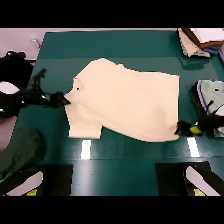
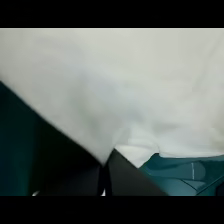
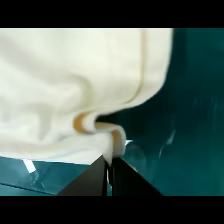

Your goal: Fold the shirts.

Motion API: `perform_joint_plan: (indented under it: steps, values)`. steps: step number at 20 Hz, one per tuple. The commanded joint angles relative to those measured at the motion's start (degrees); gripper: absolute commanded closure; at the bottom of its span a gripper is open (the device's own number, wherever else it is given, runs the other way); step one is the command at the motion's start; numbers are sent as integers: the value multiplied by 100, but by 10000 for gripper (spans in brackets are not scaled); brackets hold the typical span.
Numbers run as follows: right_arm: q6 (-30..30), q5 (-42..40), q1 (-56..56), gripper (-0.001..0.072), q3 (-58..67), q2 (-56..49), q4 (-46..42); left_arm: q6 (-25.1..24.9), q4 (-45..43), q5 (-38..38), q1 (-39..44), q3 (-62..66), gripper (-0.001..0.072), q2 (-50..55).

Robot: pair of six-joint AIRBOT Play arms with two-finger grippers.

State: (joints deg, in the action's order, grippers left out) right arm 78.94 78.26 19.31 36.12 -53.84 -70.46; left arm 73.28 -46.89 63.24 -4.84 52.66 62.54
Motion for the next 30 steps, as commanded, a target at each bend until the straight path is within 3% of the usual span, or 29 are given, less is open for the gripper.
perform_joint_plan:
  steps: [1,6,10,15,18,22,27,30]
  values:
    - [35,144,-415,695,1268,726,48,323,-452,240,-9,918,687,-717]
    - [273,-59,-566,695,4715,1283,24,334,-636,269,-9,3976,686,-1635]
    - [271,107,-566,696,7368,1019,-20,776,-1051,197,-7,6437,687,-1661]
    - [466,629,-566,697,9440,352,-118,949,-1467,-107,-7,7331,689,-1655]
    - [522,732,-566,698,8931,326,-304,1078,-1462,87,-7,6771,689,-1611]
    - [520,741,-566,698,6994,59,-304,1191,-1381,321,-7,4913,687,-1386]
    - [496,741,-935,698,5368,-1311,-330,1088,-1132,520,-7,2726,686,-398]
    - [492,592,-1141,697,5097,-2321,-568,868,-1095,243,-7,2026,686,654]
